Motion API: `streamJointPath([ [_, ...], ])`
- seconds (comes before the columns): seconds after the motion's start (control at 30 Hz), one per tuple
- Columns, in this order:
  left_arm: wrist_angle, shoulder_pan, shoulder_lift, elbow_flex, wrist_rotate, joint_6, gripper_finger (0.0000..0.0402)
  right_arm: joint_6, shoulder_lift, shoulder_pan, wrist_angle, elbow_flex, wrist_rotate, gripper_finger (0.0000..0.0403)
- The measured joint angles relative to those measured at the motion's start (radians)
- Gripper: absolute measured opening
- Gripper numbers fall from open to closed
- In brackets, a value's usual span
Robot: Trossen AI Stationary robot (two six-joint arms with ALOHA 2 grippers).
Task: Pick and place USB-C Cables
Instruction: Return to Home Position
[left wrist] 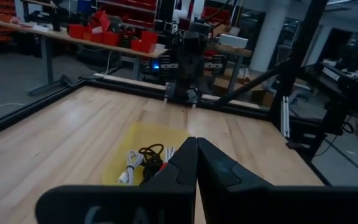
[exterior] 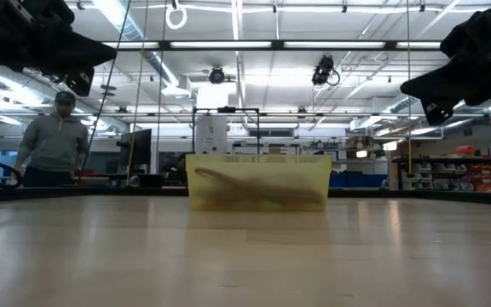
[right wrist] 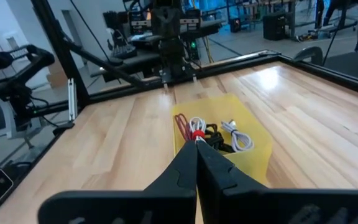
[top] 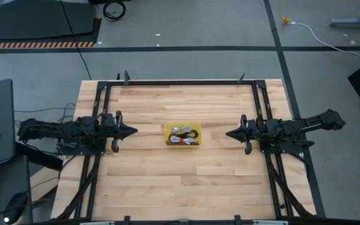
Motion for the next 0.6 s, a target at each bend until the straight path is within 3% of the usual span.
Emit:
streamJointPath([
  [0.37,-0.135,-0.047,-0.219,0.000,0.005,-0.013,0.0009,-0.023,-0.003,0.000,0.045,0.000,-0.010,0.0002],
  [0.6,-0.110,-0.085,-0.217,-0.030,-0.015,-0.035,0.0009,-0.038,-0.018,0.000,0.078,0.000,-0.013,0.0002],
])
